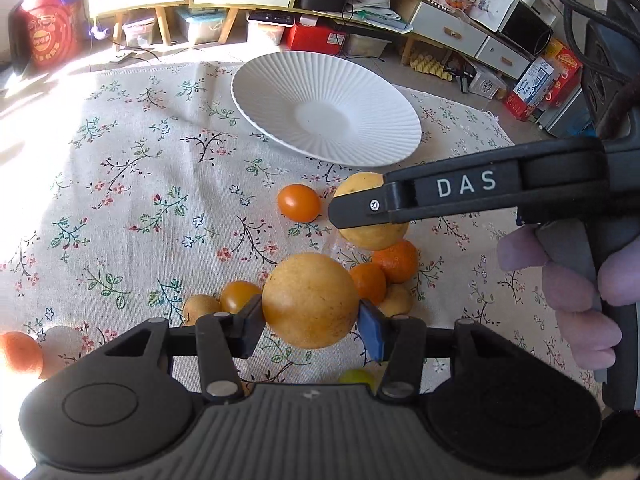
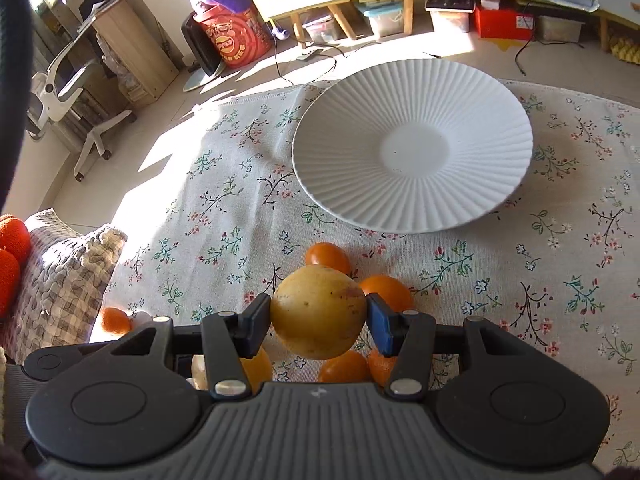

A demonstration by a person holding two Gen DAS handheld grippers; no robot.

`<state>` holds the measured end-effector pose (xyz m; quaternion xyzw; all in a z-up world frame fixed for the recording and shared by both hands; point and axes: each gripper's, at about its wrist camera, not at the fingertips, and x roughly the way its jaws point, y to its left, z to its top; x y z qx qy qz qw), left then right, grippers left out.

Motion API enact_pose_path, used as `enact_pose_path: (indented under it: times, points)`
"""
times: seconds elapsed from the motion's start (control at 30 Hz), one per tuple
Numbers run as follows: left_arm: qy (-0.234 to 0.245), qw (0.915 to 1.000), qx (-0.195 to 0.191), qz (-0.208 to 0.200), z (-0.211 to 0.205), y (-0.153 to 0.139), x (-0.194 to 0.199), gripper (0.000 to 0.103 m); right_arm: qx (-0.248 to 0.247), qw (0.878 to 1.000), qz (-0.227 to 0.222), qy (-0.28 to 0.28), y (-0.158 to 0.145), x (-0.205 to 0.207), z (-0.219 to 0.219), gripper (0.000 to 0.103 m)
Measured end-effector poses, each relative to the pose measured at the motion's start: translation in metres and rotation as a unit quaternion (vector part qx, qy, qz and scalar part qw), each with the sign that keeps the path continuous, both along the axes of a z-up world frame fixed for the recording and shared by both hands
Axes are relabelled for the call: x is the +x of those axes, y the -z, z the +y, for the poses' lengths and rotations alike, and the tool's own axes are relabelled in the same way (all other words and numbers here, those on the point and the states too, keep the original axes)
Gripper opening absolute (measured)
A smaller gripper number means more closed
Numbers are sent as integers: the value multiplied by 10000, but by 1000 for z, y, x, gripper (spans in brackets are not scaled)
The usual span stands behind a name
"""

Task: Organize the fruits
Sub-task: 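Lift both held yellow fruits and carry them over the white plate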

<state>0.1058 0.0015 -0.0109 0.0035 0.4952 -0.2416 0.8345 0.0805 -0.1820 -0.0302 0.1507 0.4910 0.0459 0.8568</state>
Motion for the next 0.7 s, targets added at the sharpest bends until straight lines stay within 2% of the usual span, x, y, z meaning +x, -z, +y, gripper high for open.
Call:
enact_pose_path:
  times: [0.23, 0.4, 0.53, 0.7]
  points:
    - [-188, 9991, -103, -370, -12, -14, 22, 41, 69, 9980, -240, 585, -7, 10, -33, 48]
    - [-138, 9982, -107, -573, -31, -14, 42, 41, 139, 9949, -360, 931, -4, 20, -55, 48]
    - [-7, 9965, -1, -834, -46, -11, 61, 41, 50, 9941, -381, 1019, -3, 30, -62, 48]
    - [39, 9955, 78, -939, -60, -1, 83, 41, -62, 9929, -381, 1126, 1, 44, -72, 48]
